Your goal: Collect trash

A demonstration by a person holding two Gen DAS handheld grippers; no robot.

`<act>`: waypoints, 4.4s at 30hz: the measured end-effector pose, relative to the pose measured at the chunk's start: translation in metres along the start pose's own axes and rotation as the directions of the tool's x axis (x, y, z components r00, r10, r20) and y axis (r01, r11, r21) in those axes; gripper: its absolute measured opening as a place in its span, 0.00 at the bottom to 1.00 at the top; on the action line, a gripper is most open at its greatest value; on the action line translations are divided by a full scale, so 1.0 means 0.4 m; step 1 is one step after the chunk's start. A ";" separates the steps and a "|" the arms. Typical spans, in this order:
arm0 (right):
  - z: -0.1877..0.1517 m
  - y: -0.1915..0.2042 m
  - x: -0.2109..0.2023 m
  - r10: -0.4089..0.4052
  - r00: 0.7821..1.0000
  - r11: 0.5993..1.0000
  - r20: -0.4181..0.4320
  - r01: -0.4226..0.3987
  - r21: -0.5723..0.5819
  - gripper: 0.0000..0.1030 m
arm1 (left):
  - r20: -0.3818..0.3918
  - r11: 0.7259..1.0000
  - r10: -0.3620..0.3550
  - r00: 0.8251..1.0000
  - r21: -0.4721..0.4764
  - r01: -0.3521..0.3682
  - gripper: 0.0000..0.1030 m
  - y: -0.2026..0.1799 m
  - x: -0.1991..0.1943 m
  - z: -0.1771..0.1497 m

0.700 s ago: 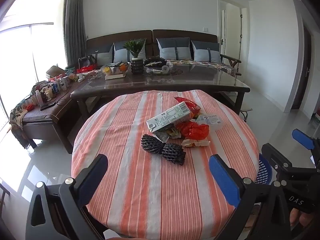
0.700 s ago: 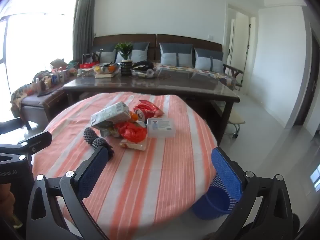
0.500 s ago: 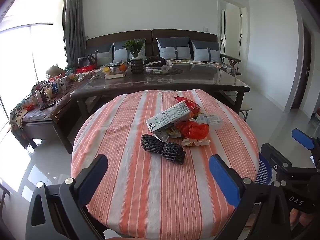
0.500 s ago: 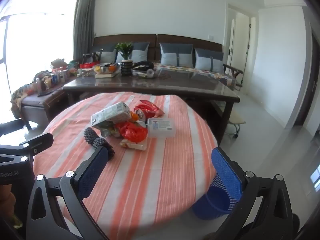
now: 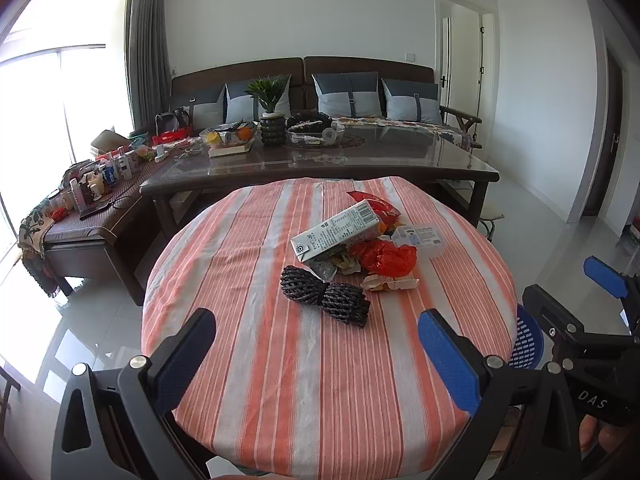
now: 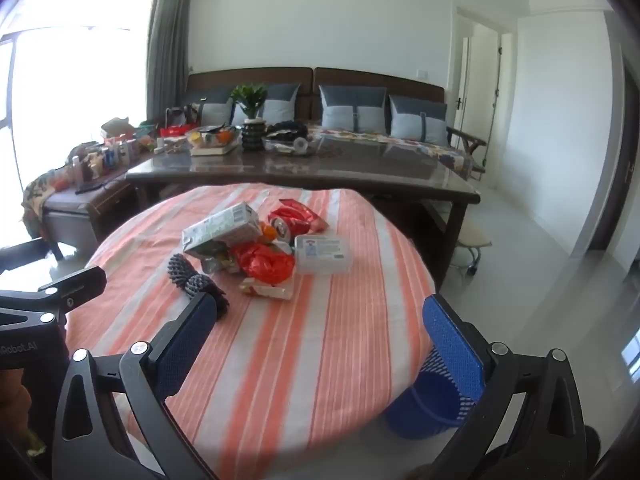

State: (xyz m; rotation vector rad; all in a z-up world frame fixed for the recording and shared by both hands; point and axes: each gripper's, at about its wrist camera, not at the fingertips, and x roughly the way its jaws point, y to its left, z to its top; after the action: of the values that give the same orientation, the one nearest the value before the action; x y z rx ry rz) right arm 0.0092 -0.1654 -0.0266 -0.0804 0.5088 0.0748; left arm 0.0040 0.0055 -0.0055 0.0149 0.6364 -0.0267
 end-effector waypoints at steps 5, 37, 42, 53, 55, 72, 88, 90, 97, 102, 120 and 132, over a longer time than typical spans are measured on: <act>-0.001 -0.005 0.002 0.001 1.000 1.000 0.000 -0.001 0.000 1.00 | 0.001 1.000 0.003 1.000 -0.001 -0.003 1.00 -0.013 0.002 -0.006; -0.001 -0.014 0.001 0.000 1.000 1.000 0.003 0.000 0.001 1.00 | -0.001 1.000 0.000 1.000 0.001 0.000 1.00 -0.022 0.007 -0.008; -0.001 -0.016 0.002 0.000 1.000 1.000 0.003 0.000 0.002 1.00 | -0.001 1.000 0.000 1.000 0.001 0.000 1.00 -0.022 0.006 -0.008; -0.002 -0.015 0.003 0.001 1.000 1.000 0.003 -0.001 0.001 1.00 | -0.002 1.000 0.000 1.000 0.001 0.000 1.00 -0.021 0.007 -0.007; -0.002 -0.014 0.003 0.001 1.000 1.000 0.003 -0.001 0.001 1.00 | -0.002 1.000 0.000 1.000 0.002 0.000 1.00 -0.022 0.007 -0.007; -0.003 -0.016 0.002 0.000 1.000 1.000 0.003 0.000 0.001 1.00 | -0.003 1.000 0.000 1.000 0.002 0.000 1.00 -0.021 0.007 -0.007; -0.010 -0.013 0.007 0.003 1.000 1.000 0.001 -0.003 -0.002 1.00 | -0.005 1.000 0.000 1.000 0.002 0.000 1.00 -0.021 0.008 -0.007; -0.010 -0.013 0.007 0.004 1.000 1.000 0.001 -0.004 -0.002 1.00 | -0.004 1.000 0.000 1.000 0.002 0.000 1.00 -0.021 0.008 -0.007; -0.010 -0.013 0.007 0.004 1.000 1.000 0.000 -0.004 -0.002 1.00 | -0.005 1.000 0.001 1.000 0.002 -0.001 1.00 -0.023 0.009 -0.008; -0.012 -0.013 0.008 0.003 1.000 1.000 0.000 -0.003 -0.002 1.00 | -0.006 1.000 0.001 1.000 0.002 -0.001 1.00 -0.023 0.010 -0.007; -0.033 -0.021 0.028 0.002 1.000 1.000 -0.017 -0.001 0.005 1.00 | -0.074 0.998 -0.011 0.997 -0.063 0.007 1.00 0.016 0.077 -0.049; -0.066 -0.052 0.073 0.004 0.998 1.000 -0.064 -0.002 0.025 1.00 | -0.178 0.992 0.014 0.984 -0.121 -0.036 1.00 -0.037 0.287 -0.011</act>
State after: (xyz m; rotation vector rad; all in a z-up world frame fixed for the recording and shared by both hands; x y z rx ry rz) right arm 0.0238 -0.1871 -0.0628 -0.0574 0.5740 0.0687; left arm 0.0930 -0.0113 -0.0773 -0.0960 0.8147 0.0392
